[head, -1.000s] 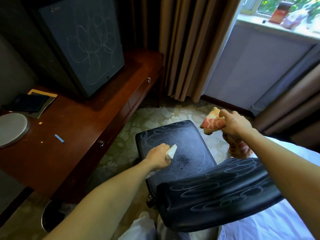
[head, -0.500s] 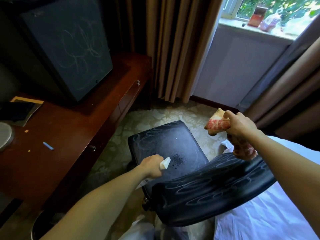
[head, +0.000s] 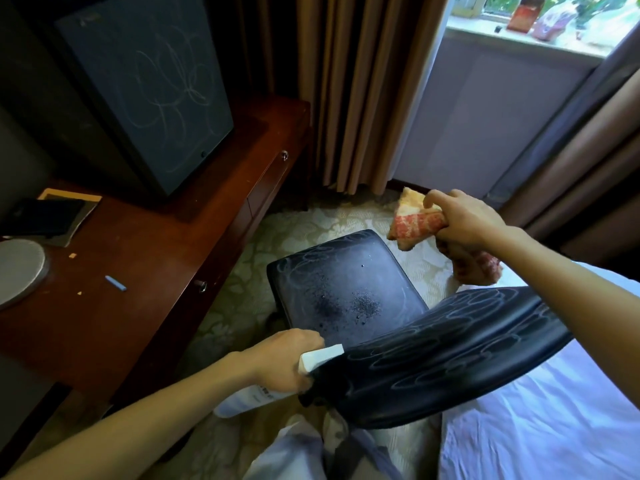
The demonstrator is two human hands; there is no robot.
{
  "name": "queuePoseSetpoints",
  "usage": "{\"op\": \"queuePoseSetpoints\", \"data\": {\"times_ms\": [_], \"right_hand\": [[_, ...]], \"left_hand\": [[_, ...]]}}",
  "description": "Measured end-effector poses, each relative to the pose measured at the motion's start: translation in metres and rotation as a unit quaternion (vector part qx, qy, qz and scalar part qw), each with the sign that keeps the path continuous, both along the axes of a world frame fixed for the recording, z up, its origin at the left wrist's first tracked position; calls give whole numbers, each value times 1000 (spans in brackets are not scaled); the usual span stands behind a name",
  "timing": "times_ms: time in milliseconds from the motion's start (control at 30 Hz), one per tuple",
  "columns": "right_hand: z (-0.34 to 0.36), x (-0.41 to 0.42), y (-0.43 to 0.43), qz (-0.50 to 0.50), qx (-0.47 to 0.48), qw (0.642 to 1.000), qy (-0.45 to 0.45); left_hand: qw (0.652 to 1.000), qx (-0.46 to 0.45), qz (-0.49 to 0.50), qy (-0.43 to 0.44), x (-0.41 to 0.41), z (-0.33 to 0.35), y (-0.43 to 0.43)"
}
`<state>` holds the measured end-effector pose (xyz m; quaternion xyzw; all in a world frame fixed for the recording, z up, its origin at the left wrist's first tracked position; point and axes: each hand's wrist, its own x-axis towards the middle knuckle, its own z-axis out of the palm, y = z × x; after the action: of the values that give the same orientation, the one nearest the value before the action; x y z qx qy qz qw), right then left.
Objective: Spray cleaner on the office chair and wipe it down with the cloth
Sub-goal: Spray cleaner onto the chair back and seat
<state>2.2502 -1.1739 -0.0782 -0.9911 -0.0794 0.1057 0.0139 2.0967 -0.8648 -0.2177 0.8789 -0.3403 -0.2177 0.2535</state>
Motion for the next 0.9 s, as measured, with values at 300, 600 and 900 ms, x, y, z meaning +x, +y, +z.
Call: {"op": "queuePoseSetpoints", "data": {"times_ms": [300, 600, 900], "right_hand": [[45, -5, -11, 31, 16, 997, -64], [40, -9, -49, -1, 17, 998, -68], [23, -9, -99, -47, 3, 997, -56]], "left_hand": [[997, 15, -53, 52, 8, 19, -21], [996, 43, -24, 79, 56, 8, -61], [984, 137, -97, 67, 110, -11, -115]]}}
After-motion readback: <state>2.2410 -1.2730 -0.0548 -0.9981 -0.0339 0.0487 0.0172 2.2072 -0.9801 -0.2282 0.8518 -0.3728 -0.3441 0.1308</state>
